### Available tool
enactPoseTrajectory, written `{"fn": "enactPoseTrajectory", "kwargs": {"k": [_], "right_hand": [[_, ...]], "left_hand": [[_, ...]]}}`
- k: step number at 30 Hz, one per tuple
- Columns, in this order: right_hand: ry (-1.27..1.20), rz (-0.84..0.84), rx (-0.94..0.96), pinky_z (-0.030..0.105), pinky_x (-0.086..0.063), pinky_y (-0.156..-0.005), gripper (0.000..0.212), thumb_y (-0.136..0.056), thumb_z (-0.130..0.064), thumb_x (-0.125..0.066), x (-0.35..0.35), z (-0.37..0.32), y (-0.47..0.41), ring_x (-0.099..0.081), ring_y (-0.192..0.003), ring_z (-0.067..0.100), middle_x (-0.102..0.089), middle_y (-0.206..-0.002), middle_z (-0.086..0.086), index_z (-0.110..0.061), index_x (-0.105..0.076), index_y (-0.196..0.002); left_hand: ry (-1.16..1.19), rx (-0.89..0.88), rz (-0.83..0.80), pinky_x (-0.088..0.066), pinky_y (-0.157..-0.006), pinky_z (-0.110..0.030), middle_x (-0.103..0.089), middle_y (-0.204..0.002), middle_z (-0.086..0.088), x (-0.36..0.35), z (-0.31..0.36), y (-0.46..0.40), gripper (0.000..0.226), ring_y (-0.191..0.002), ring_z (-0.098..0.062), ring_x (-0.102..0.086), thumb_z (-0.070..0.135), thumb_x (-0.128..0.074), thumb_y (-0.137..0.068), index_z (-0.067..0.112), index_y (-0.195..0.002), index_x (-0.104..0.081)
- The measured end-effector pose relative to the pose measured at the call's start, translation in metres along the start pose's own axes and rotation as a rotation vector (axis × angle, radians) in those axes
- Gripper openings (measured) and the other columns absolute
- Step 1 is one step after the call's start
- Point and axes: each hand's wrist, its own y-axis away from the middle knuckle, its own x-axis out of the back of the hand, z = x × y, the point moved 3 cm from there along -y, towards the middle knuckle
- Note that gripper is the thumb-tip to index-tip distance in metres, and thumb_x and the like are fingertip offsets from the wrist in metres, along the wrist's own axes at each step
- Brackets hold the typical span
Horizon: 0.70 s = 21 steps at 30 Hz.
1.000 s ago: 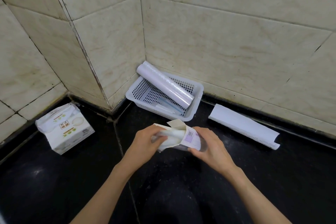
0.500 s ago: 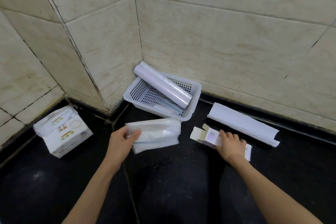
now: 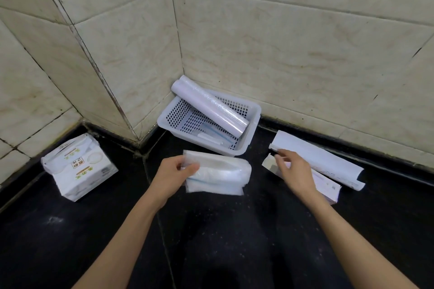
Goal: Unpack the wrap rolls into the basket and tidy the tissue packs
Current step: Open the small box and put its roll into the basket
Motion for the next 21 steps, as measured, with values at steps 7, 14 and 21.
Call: {"fn": "enactPoseTrajectory", "kwargs": {"k": [7, 14, 21], "right_hand": [[0.056, -0.392, 0.543, 0.023, -0.036, -0.1, 0.059, -0.082, -0.046, -0.06, -0.023, -0.092, 0.063, -0.046, -0.117, 0.008, -0.05, -0.13, -0.008, -0.027, -0.039, -0.135], [-0.002, -0.435, 0.427, 0.032, -0.046, -0.087, 0.056, -0.084, -0.033, -0.058, -0.037, -0.098, 0.069, -0.056, -0.104, 0.019, -0.056, -0.122, -0.003, -0.03, -0.033, -0.133], [-0.32, -0.333, 0.12, 0.014, -0.042, -0.066, 0.042, -0.084, -0.024, -0.059, -0.052, -0.098, 0.056, -0.056, -0.082, 0.0, -0.056, -0.097, -0.012, -0.024, -0.047, -0.124]], "left_hand": [[-0.141, -0.023, -0.166, -0.051, -0.069, -0.028, -0.07, -0.083, -0.007, -0.014, 0.009, 0.0, 0.008, -0.075, -0.014, -0.064, 0.018, -0.065, -0.083, 0.013, -0.086, -0.07], [0.069, 0.033, -0.16, -0.05, -0.062, -0.027, -0.07, -0.077, -0.005, -0.01, 0.012, 0.008, 0.019, -0.069, -0.014, -0.064, 0.034, -0.067, -0.08, 0.016, -0.081, -0.073], [0.465, 0.148, -0.365, -0.054, -0.087, -0.034, -0.068, -0.116, -0.008, -0.022, -0.007, 0.02, 0.048, -0.108, -0.022, -0.063, 0.037, -0.066, -0.076, 0.015, -0.119, -0.06]]}}
